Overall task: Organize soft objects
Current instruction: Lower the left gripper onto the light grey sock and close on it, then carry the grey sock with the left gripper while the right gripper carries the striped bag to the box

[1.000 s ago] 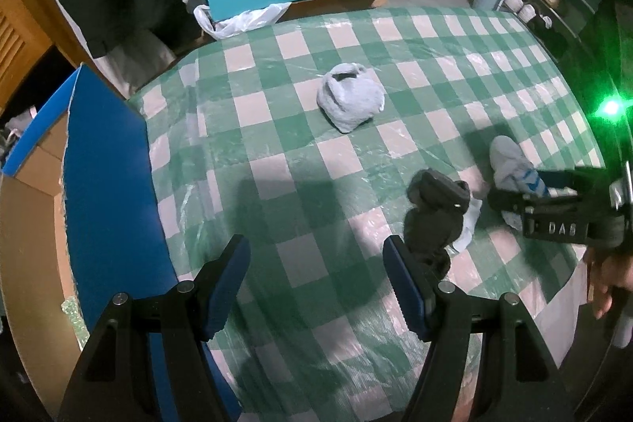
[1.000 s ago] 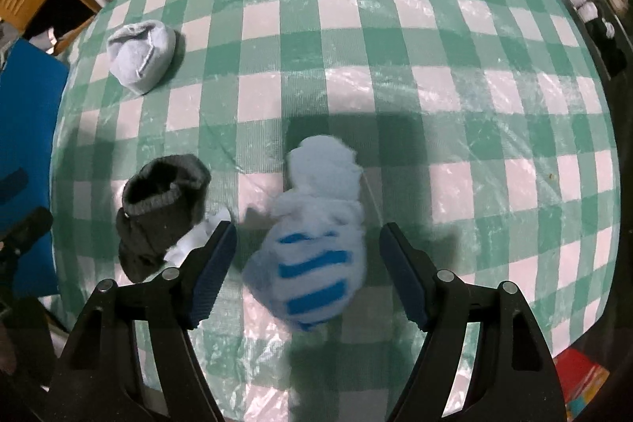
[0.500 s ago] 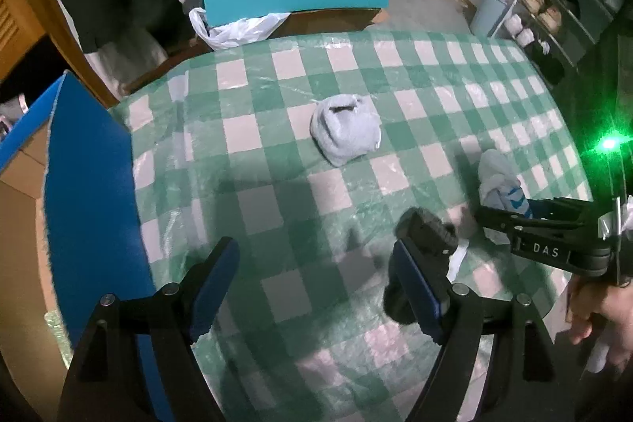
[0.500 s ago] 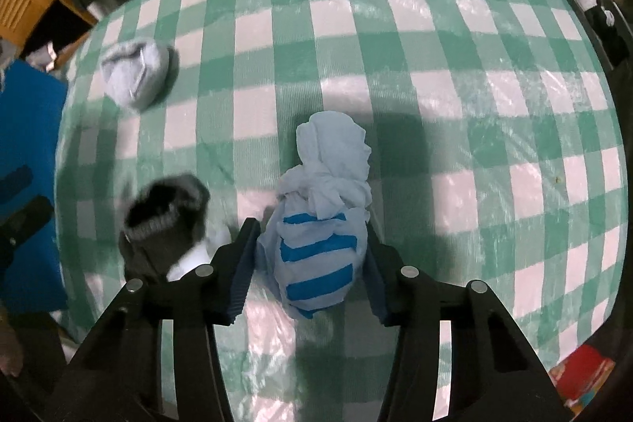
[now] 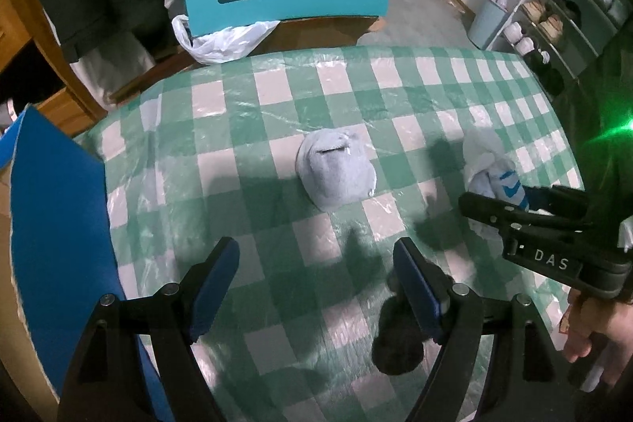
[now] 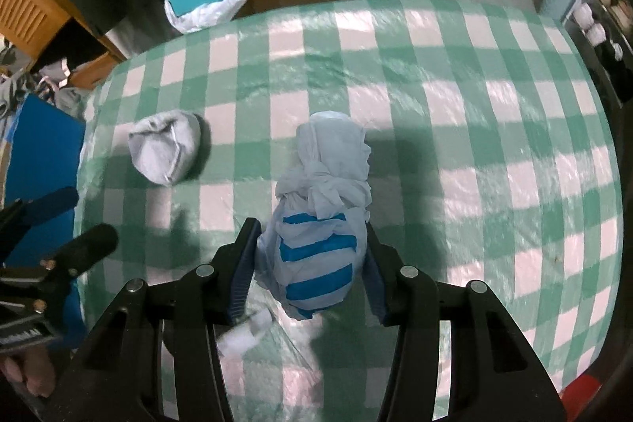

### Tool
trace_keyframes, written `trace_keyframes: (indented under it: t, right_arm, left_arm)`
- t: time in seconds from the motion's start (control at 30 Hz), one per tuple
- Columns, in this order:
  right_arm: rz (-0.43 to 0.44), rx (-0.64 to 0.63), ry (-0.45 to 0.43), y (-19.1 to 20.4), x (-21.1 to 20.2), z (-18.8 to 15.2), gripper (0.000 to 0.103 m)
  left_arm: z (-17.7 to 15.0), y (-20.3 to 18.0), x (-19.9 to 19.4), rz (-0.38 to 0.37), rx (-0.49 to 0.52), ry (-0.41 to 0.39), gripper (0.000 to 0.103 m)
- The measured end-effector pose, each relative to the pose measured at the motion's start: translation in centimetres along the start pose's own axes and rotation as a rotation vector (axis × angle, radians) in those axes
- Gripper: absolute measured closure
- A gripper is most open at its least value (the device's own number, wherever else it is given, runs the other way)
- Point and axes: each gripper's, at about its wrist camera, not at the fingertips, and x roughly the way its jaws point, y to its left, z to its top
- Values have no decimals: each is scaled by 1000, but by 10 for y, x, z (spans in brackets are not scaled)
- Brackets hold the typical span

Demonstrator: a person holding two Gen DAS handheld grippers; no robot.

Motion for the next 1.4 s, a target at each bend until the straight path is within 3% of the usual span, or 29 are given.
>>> trace_keyframes:
  t: [0.43,0.7,0.87,0.9,1.0,1.1,1.4]
  right_arm:
    - [3,3,-10,9,5,31,54]
    - [-3,25,-19,1,2,35,54]
    - [-5,30,-16,-2,2,34,54]
    - [-7,29,-14,-2,2,34,54]
    - [-7,29,-8,-2,4,33,54]
    - [-8,21,-5,0,4,32,54]
    - [-12,-10,-16,11,-2,30,54]
  left_arm:
    - [27,-7,27,10,-15,27,22]
    - [42,-8,50,6,-58,56,22]
    - [45,-7,53,4,-65,32,22]
    - [45,-7,52,4,-60,28,27]
    - [45,-7,54,4,-43,37,57]
    - [44,-8,54,17,-25,33,74]
    - [34,-5,34,36,15,12,81]
